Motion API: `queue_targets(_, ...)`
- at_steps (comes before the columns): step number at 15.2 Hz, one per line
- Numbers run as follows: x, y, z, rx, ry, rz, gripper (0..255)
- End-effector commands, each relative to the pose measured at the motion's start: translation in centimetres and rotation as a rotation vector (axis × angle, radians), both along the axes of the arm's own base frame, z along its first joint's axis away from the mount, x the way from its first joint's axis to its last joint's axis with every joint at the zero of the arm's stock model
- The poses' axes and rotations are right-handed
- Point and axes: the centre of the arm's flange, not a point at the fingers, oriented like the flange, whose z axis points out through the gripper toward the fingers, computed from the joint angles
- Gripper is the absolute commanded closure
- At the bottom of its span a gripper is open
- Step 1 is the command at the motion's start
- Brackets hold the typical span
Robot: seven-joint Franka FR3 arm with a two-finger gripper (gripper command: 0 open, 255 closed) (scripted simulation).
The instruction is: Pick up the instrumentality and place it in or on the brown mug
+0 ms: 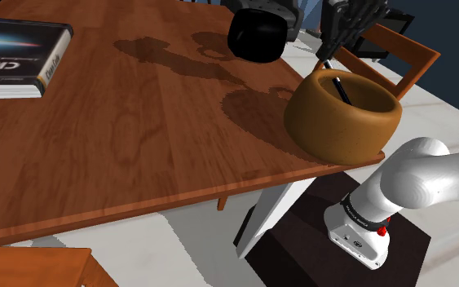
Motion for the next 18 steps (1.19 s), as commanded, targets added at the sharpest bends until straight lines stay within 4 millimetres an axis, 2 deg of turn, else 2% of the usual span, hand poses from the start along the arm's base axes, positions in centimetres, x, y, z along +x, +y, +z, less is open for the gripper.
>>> queue_targets(1, 0.0, 0.0, 0.0, 0.0, 0.001, 0.0, 255)
queue_targets(2, 0.0, 0.0, 0.0, 0.0, 0.001, 0.0, 0)
queue_targets(7, 0.0, 0.0, 0.0, 0.0, 0.001, 0.0, 0)
queue_targets(11, -1.1, 0.4, 4.8, 0.0, 0.001, 0.0, 0)
queue_targets(18, -1.1, 0.4, 4.8, 0.0, 0.001, 0.0, 0)
